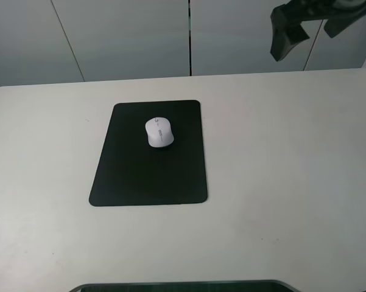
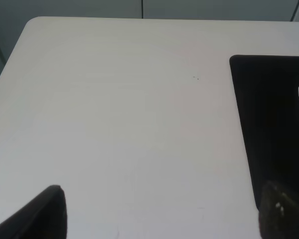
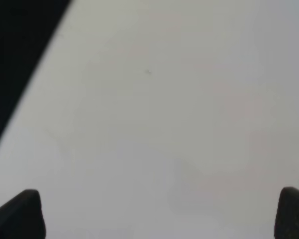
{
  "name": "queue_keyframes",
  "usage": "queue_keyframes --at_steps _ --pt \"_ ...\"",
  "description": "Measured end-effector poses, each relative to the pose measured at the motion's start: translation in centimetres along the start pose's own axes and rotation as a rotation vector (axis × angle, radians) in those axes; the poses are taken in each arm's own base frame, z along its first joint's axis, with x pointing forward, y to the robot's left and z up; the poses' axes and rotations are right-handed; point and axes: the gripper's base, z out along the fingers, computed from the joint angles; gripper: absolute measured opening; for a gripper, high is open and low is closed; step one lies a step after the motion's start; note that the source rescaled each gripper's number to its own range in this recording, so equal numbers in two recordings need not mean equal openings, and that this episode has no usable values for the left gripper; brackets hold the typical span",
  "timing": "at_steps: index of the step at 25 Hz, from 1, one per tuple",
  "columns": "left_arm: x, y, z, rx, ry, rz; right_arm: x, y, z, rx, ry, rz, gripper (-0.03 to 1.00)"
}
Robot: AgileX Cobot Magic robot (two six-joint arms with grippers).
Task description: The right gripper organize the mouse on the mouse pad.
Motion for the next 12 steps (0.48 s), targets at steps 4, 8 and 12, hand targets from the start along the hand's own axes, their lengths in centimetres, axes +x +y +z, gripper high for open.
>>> queue_keyframes --at_steps 4,8,12 --pt "0.0 0.0 0.0 0.000 0.000 0.000 3.4 -1.7 -1.3 0.025 -0.021 0.059 1.00" --pt "0.0 0.0 0.0 0.000 0.000 0.000 6.7 -2.8 -2.6 0.051 -0.040 0.106 1.00" --pt "0.0 0.0 0.0 0.000 0.000 0.000 9.9 -3.3 -4.0 0.070 -0.097 0.164 1.00"
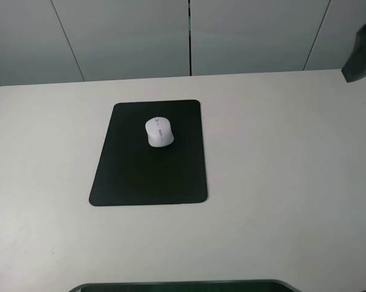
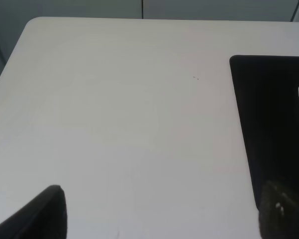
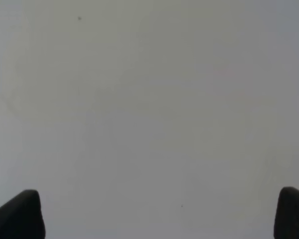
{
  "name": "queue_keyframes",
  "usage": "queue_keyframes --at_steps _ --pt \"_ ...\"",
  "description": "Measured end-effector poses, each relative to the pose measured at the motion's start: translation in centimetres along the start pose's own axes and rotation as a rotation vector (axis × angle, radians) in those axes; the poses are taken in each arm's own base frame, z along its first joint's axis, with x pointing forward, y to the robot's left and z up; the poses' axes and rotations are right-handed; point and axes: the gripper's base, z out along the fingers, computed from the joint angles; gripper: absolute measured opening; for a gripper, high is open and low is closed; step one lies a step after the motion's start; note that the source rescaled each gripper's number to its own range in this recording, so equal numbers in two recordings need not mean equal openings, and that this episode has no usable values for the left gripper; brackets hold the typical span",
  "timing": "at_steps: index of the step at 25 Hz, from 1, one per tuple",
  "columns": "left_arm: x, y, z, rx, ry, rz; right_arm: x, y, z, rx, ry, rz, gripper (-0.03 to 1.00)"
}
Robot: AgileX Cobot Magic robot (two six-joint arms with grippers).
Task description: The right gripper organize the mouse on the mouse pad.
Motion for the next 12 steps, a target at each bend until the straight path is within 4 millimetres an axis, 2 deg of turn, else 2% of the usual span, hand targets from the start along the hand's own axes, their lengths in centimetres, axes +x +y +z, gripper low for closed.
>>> queue_keyframes --at_steps 12 --pt "0.0 0.0 0.0 0.000 0.000 0.000 8.8 -1.1 -5.2 0.068 -0.234 0.157 1.00"
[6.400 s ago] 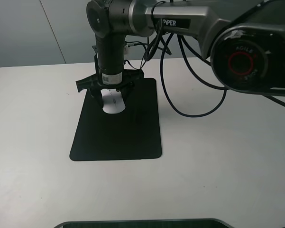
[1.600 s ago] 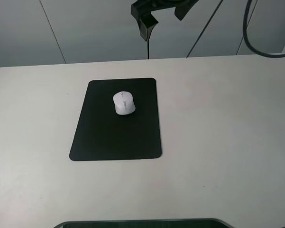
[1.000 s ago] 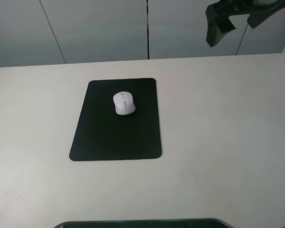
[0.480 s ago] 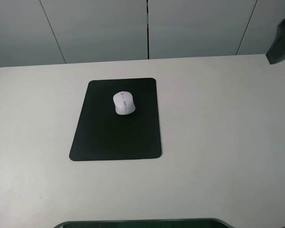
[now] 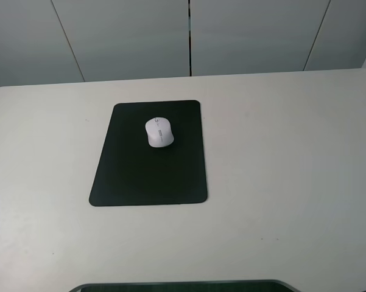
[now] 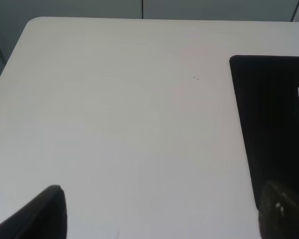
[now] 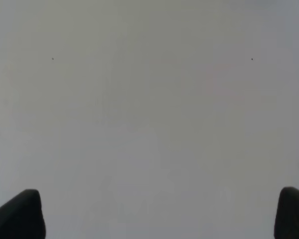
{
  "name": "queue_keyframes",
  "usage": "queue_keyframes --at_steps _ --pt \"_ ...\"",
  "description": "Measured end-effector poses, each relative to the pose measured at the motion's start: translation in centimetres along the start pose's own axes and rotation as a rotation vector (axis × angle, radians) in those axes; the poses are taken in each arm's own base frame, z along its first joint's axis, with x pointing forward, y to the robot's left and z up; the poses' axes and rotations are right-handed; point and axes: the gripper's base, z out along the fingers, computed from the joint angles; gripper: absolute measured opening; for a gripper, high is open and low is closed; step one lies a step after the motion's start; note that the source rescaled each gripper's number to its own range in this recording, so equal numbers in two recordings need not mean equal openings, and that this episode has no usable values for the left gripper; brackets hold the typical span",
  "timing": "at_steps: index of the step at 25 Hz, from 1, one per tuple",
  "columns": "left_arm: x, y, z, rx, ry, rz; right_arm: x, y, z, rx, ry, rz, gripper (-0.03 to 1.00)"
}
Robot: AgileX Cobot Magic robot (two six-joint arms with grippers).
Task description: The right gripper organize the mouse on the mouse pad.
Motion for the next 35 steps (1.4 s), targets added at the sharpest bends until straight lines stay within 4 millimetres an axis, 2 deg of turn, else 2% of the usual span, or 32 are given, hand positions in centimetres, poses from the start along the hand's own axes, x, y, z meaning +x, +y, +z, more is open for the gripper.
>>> queue_keyframes --at_steps 8,17,35 --pt "0.0 0.0 0.0 0.000 0.000 0.000 4.7 -0.2 -2.0 0.025 -0.037 0.089 1.00" --pt "0.0 0.0 0.0 0.000 0.000 0.000 9.1 0.1 -2.0 0.006 -0.108 0.141 1.00" --pt "0.0 0.0 0.0 0.000 0.000 0.000 11.4 0.1 -4.0 0.000 -0.305 0.172 1.00"
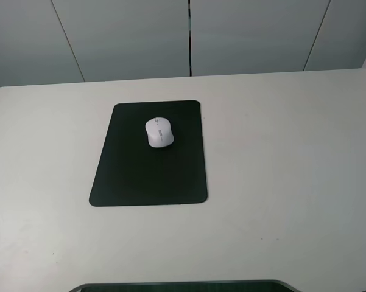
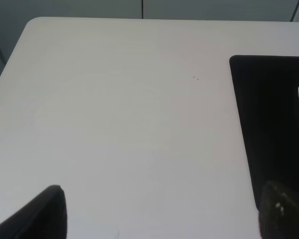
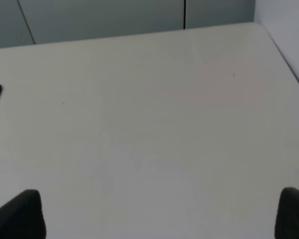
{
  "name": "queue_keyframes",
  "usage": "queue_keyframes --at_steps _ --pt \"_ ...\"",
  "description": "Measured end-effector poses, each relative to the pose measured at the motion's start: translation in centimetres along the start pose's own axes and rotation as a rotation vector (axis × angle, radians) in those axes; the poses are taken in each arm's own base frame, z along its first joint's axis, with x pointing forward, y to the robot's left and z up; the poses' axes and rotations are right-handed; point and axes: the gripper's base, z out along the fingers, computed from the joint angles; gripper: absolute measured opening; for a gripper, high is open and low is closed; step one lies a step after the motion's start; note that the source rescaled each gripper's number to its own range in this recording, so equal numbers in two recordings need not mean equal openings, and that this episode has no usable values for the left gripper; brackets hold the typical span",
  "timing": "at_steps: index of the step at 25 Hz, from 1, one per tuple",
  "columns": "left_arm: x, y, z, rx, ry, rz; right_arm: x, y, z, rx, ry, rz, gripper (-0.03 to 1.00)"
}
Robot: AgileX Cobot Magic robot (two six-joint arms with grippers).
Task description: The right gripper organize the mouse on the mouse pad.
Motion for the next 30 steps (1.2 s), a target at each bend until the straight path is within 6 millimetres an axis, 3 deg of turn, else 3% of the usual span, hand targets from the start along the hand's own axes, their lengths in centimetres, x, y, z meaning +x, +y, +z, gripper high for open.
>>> queue_keyframes --at_steps 11,22,30 --pt "-0.01 0.05 0.00 -0.006 -0.001 0.003 0.06 0.01 -0.01 -0.002 -0.002 -0.099 1.00" --pt "-0.01 0.05 0.00 -0.006 -0.001 0.003 0.14 0.39 -0.11 0.182 -0.002 -0.016 1.00" --pt "-0.01 0.05 0.00 -0.006 -0.001 0.003 0.13 0.37 -0.09 0.139 -0.001 -0.049 1.00"
